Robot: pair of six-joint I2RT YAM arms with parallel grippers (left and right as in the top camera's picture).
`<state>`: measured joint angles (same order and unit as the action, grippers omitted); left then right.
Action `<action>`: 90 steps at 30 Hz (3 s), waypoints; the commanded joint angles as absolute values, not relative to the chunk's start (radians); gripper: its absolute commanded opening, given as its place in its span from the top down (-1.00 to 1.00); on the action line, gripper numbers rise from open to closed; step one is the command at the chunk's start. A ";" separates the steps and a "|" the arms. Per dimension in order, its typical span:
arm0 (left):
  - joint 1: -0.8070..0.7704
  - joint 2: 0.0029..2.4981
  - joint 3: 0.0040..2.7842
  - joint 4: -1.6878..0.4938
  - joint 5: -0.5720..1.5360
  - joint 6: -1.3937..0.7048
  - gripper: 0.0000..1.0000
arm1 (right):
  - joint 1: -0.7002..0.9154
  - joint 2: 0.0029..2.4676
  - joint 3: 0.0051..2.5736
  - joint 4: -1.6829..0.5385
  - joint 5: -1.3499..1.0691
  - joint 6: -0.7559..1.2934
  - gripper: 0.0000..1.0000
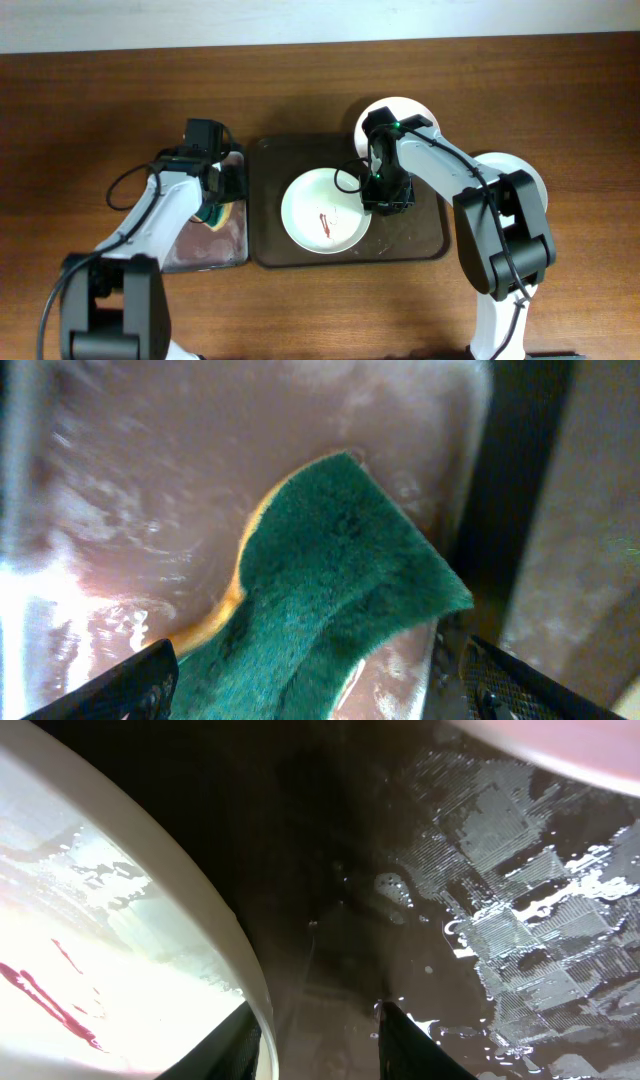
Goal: Clean dirty plates on tray and stack at the side
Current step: 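Dip the sponge in the soapy water with the left gripper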
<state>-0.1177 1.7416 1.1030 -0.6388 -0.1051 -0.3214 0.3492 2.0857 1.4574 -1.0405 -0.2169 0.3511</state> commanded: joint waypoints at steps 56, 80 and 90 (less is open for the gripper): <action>-0.122 1.896 1.100 -0.456 -0.128 -0.344 -0.24 | 0.346 2.061 1.464 -1.052 -0.201 0.329 0.21; -0.122 1.793 1.147 -0.691 -0.081 -0.344 -0.51 | 0.346 2.061 1.464 -1.056 -0.201 0.325 0.21; -0.121 1.803 1.145 -0.717 -0.068 -0.316 -0.39 | 0.346 2.061 1.464 -1.059 -0.201 0.325 0.21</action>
